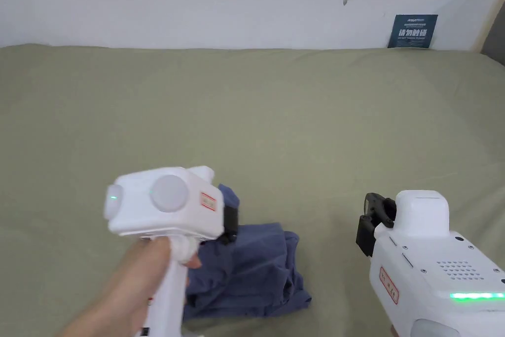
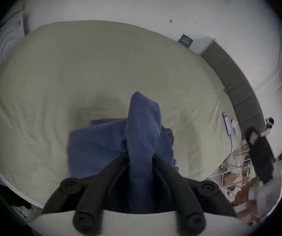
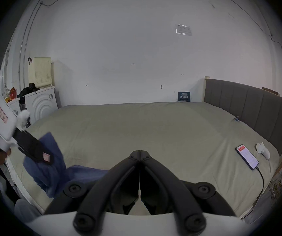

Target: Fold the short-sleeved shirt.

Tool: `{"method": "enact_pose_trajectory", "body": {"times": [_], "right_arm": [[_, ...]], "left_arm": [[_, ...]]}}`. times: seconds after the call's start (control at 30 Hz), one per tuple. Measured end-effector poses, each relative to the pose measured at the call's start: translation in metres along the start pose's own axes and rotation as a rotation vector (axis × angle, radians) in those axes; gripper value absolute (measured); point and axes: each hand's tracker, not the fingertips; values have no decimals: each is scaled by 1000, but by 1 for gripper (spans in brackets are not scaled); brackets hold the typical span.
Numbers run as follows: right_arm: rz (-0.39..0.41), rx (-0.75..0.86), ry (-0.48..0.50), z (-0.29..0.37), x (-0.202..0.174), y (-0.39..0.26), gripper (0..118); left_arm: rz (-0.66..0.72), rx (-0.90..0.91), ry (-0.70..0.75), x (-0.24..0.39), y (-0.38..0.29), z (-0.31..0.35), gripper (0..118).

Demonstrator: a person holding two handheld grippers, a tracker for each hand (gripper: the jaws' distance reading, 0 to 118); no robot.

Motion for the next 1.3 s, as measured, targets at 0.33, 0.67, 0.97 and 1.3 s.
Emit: {"method": "enact_pose_trajectory", "body": {"times": [0.33, 0.67, 0.97, 1.3], "right_arm": [[-4, -32, -18, -3, 7, -7, 1], [-18, -45, 1, -6, 0, -10, 1], [-5, -80, 8, -11, 0, -16, 1], [-148, -296, 345, -37, -5, -17, 1]], "left_arm": [[31, 63, -163, 2, -12, -17, 101], [228, -4, -536, -75, -38, -35, 0], [242, -123, -583, -52, -75, -116, 0], [156, -19, -538, -70, -50, -44, 0]]}}
